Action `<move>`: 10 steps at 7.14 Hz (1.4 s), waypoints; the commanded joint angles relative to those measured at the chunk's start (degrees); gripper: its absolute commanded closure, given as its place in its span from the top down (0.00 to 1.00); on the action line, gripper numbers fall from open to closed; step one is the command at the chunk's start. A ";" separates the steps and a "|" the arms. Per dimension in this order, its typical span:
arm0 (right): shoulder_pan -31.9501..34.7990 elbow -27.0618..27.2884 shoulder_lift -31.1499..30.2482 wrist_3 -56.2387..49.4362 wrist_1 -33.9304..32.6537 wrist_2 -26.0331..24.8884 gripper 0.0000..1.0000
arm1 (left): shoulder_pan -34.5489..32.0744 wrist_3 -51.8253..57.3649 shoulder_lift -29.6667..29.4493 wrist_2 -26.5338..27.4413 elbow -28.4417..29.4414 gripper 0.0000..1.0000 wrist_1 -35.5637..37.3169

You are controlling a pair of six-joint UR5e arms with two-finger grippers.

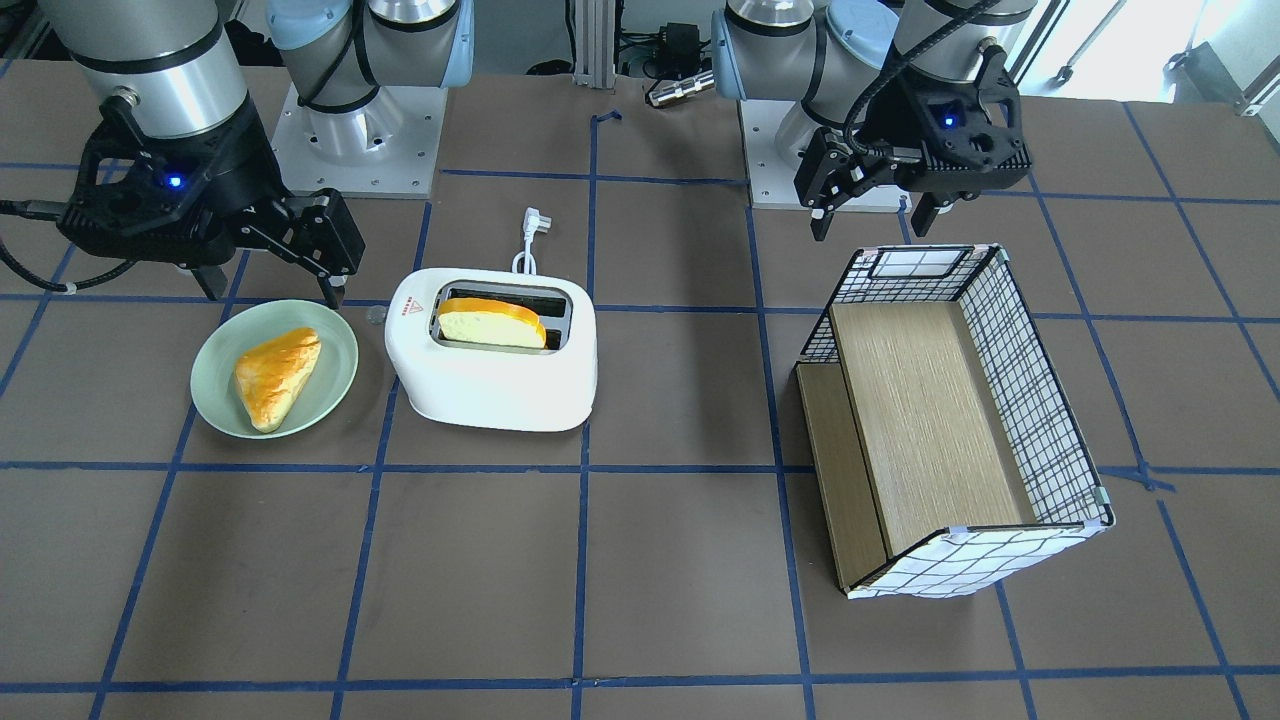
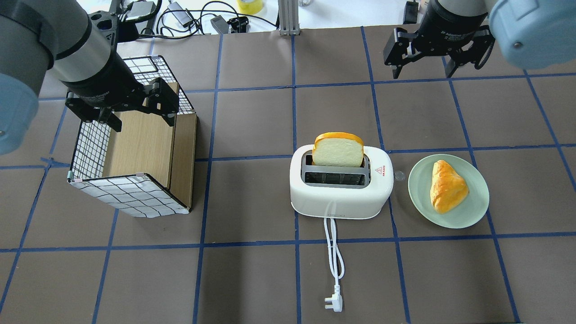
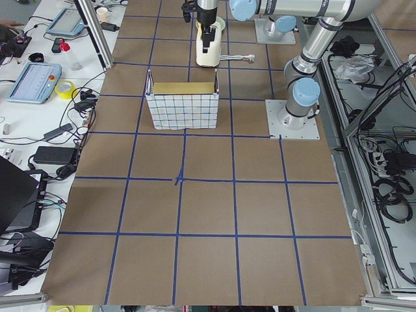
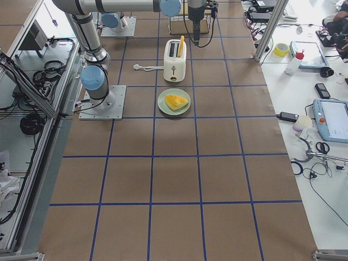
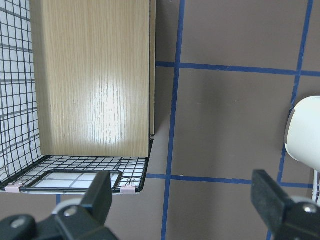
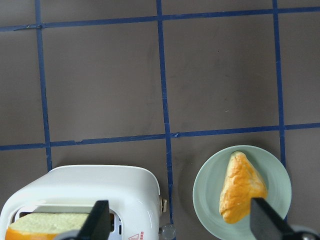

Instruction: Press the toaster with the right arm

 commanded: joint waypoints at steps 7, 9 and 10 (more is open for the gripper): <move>-0.26 0.13 0.05 0.00 0.01 -0.52 0.68 | 0.00 0.00 0.00 0.00 0.00 1.00 0.00; -0.61 0.13 -0.04 -0.52 6.66 -0.62 0.00 | 0.00 0.00 0.00 0.00 0.00 1.00 0.00; -0.61 0.22 0.13 -0.53 7.04 -0.62 0.00 | 0.00 0.00 0.00 0.00 0.00 1.00 0.00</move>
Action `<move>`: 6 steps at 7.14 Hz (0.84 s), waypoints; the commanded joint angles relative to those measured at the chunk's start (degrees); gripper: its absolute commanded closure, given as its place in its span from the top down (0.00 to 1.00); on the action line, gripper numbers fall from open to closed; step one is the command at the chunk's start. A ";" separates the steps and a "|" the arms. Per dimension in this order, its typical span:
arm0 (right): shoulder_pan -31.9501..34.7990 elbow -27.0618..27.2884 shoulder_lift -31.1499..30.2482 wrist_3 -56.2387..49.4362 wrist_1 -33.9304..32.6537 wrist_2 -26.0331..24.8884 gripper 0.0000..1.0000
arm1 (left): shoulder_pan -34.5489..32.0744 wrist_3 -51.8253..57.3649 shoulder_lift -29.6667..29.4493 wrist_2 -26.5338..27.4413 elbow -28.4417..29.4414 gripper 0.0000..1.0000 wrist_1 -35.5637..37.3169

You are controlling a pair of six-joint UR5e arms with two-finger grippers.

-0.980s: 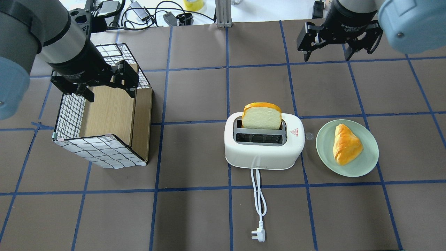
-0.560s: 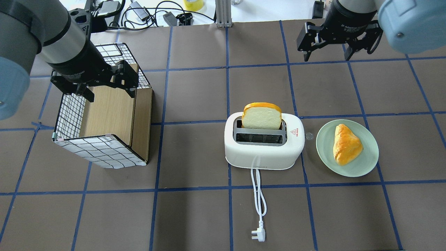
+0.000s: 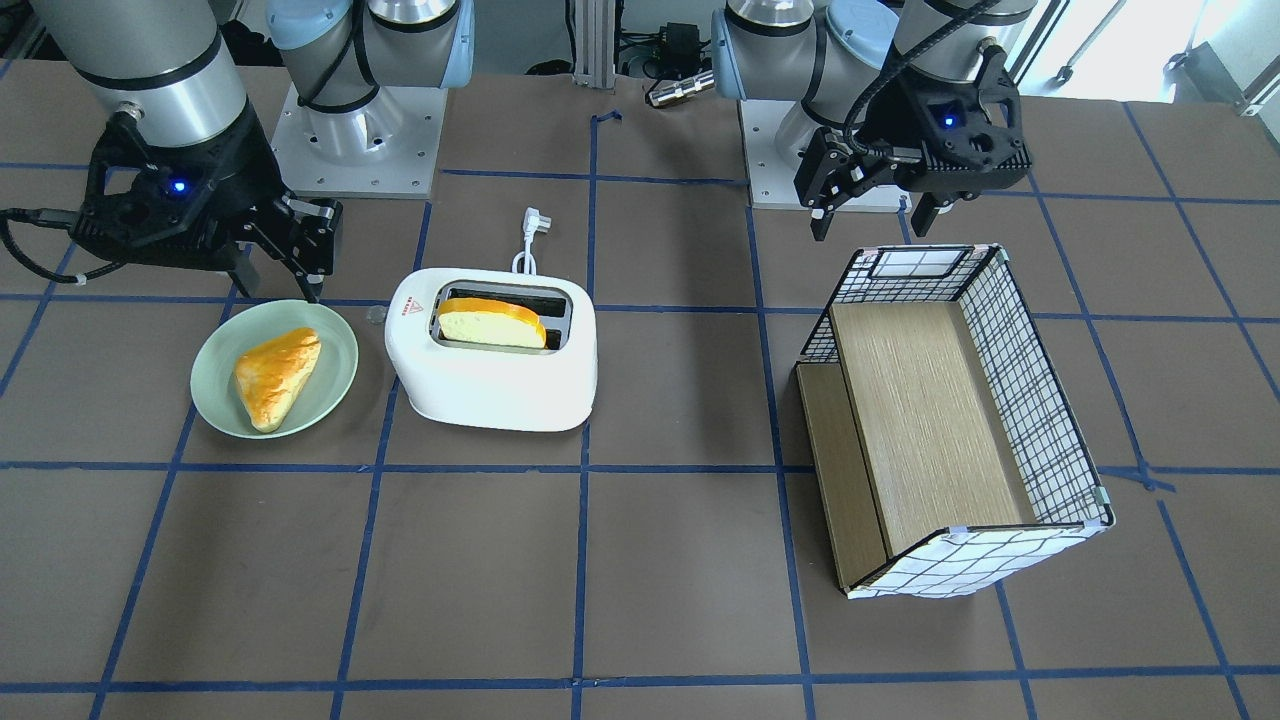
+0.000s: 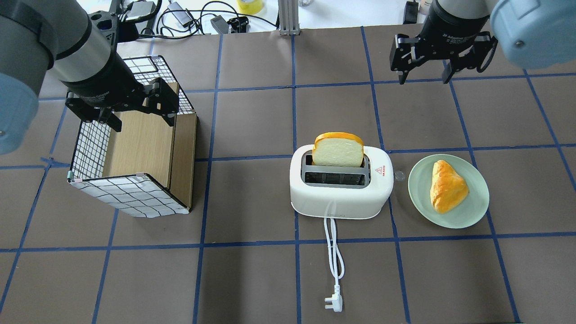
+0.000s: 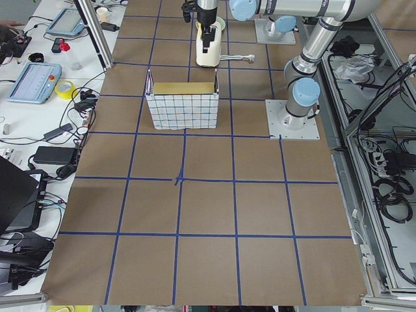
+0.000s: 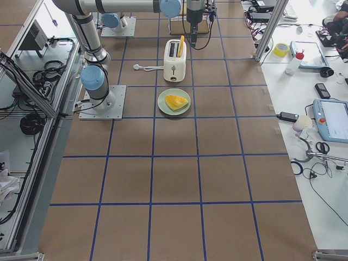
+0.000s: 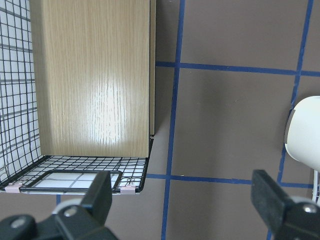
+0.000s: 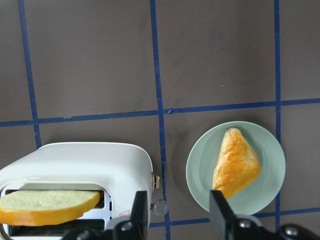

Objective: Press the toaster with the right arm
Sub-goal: 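Move the right gripper down toward the lever on the toaster's side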

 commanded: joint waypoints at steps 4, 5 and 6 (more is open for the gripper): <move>-4.64 9.54 0.11 -3.95 2.94 2.85 0.00 | 0.00 0.00 0.00 0.00 0.00 1.00 0.00; -4.72 13.05 -0.06 -4.38 -0.31 5.13 0.00 | 0.00 0.00 0.00 0.00 0.00 1.00 0.00; -4.72 15.70 -0.07 -6.73 -1.82 8.46 0.00 | 0.00 0.00 0.00 0.00 0.00 1.00 0.00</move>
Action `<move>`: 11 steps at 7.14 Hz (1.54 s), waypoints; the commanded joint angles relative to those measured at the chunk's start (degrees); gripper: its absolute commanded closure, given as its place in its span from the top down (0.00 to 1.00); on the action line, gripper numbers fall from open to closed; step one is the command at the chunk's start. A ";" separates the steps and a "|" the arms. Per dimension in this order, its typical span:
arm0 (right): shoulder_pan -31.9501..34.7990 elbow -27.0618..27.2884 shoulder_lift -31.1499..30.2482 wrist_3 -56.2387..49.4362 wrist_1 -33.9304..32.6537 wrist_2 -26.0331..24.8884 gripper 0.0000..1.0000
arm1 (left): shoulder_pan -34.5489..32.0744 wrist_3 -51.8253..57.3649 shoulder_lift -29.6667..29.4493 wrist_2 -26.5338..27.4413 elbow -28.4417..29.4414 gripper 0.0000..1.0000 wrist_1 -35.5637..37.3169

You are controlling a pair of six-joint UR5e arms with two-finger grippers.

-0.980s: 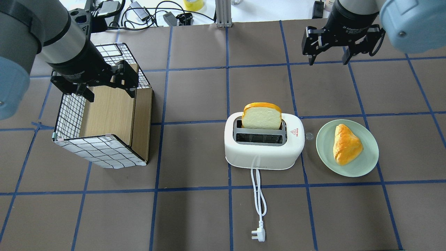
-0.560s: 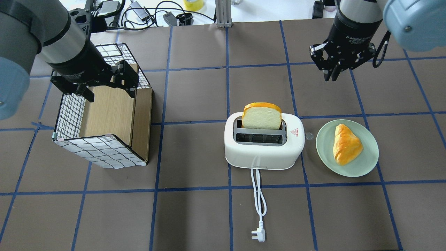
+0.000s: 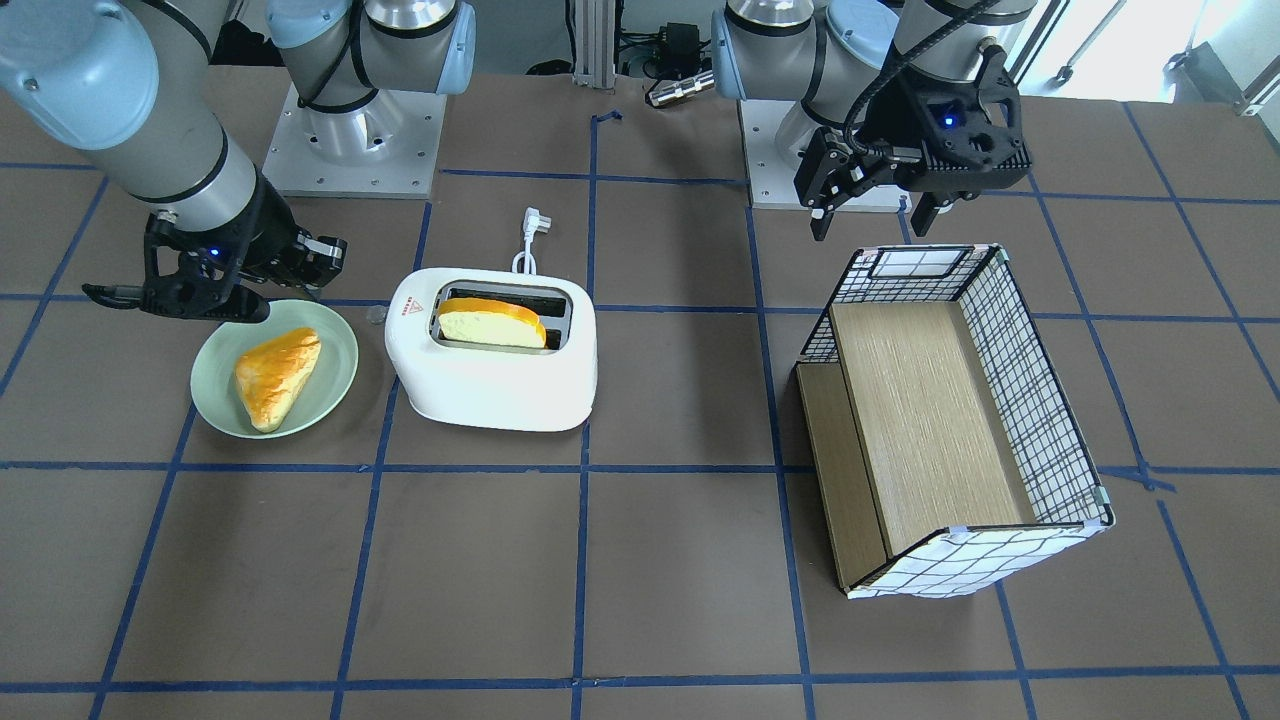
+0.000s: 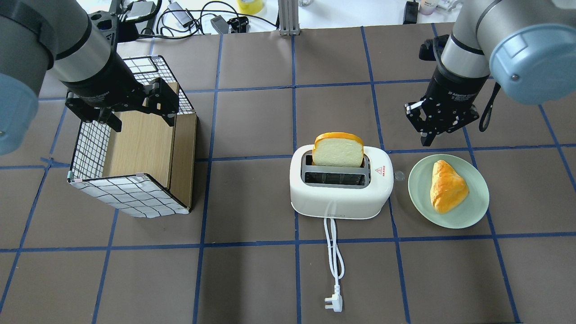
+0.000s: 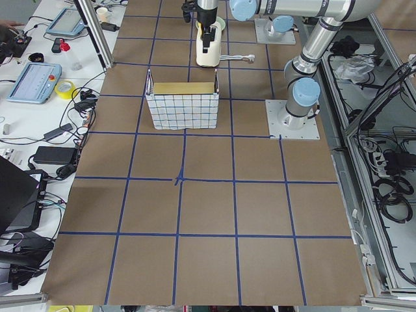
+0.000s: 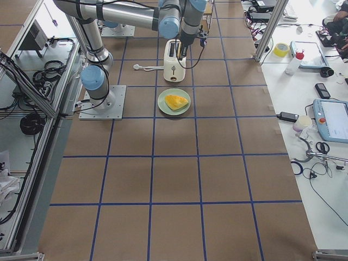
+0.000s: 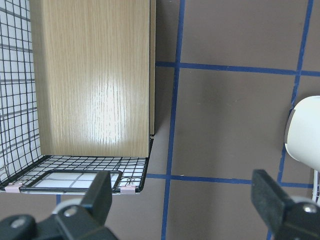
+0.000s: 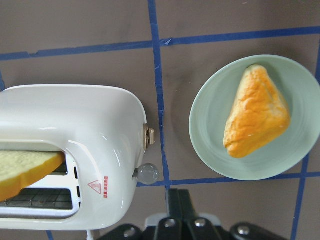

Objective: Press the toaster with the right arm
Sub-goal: 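Move the right gripper down toward the lever on the toaster's side, then press the toaster lever down with the right gripper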

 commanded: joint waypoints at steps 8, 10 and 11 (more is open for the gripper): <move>-5.63 12.54 0.36 -10.49 -7.04 12.26 0.00 | 0.00 0.00 0.00 0.00 0.00 1.00 0.00; -6.07 13.09 0.45 -10.58 -8.29 12.26 0.00 | 0.00 0.00 0.00 0.00 0.00 1.00 0.00; -6.07 13.09 0.54 -10.58 -8.81 12.26 0.00 | 0.00 0.00 0.00 0.00 0.00 1.00 0.00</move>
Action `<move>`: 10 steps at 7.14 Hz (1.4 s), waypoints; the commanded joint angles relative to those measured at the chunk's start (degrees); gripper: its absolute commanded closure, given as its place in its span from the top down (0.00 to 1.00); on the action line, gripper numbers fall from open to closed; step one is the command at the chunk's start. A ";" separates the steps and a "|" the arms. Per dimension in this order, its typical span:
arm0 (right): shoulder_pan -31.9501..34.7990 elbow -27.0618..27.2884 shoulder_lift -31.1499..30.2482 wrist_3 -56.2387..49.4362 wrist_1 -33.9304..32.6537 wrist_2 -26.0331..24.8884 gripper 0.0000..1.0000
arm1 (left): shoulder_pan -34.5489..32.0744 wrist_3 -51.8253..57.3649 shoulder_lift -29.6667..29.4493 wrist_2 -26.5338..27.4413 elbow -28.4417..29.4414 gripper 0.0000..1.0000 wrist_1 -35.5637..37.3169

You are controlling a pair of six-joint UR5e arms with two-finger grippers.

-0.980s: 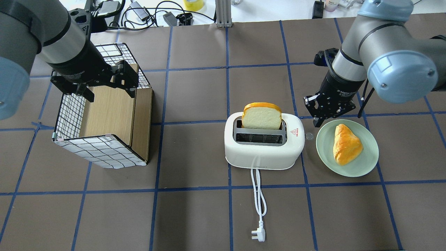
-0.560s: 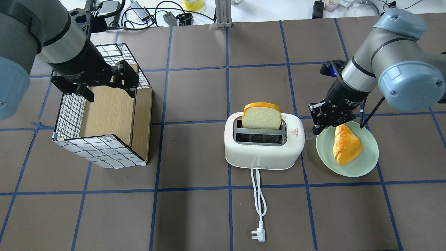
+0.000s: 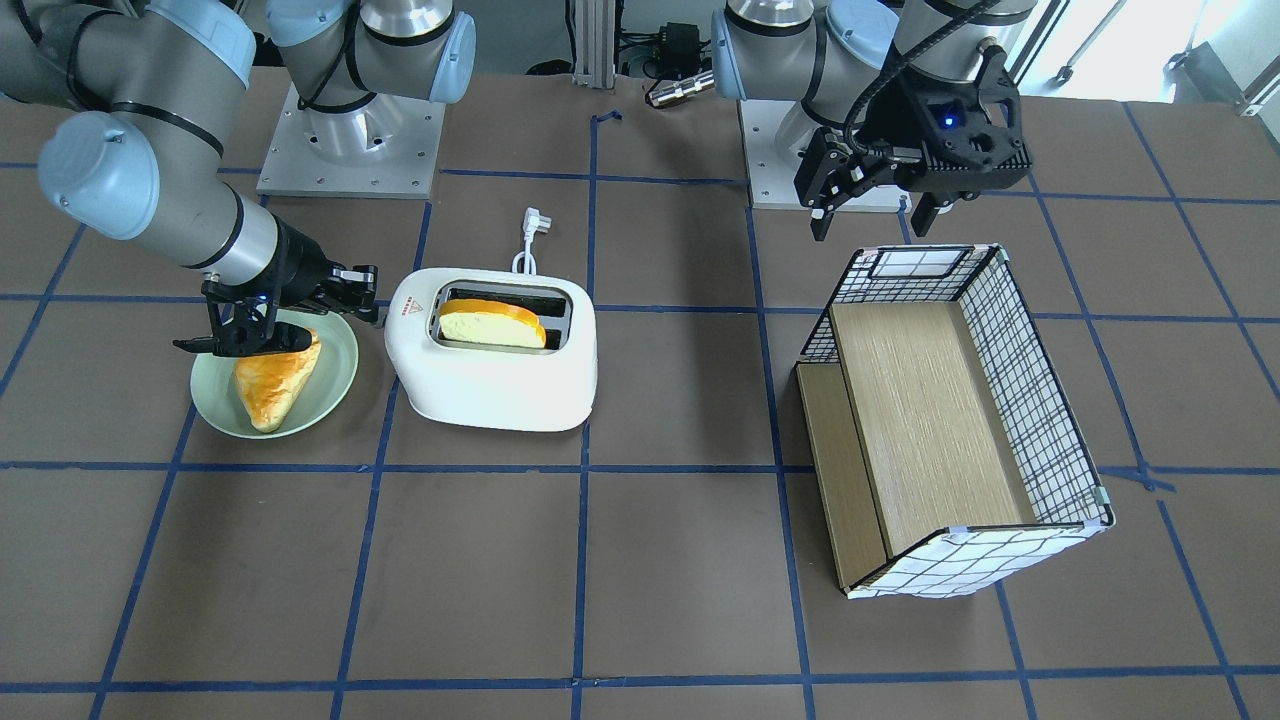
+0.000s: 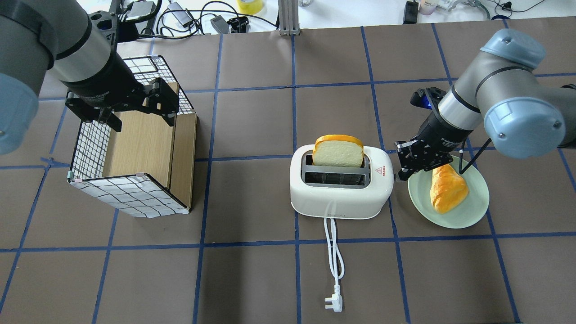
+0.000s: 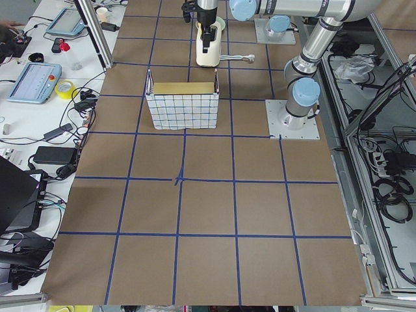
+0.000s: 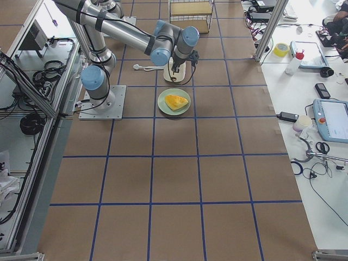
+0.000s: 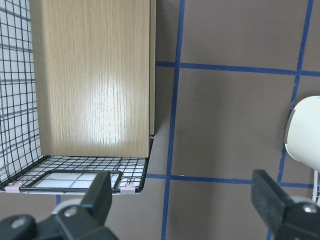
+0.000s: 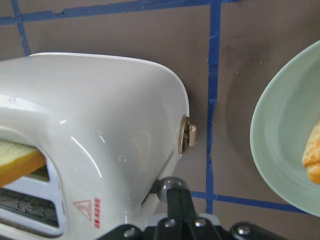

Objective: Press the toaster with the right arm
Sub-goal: 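Press the toaster lever down with the right gripper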

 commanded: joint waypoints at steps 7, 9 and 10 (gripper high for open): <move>-0.18 2.55 2.20 -1.10 -5.78 2.50 0.00 | 0.00 0.00 0.00 0.00 0.00 1.00 0.00; -0.18 2.64 2.29 -2.67 -5.96 2.42 0.00 | 0.00 0.00 0.00 0.00 0.00 1.00 0.00; -0.27 2.99 2.29 -2.59 -6.05 2.50 0.00 | 0.00 0.00 0.00 0.00 0.00 1.00 0.00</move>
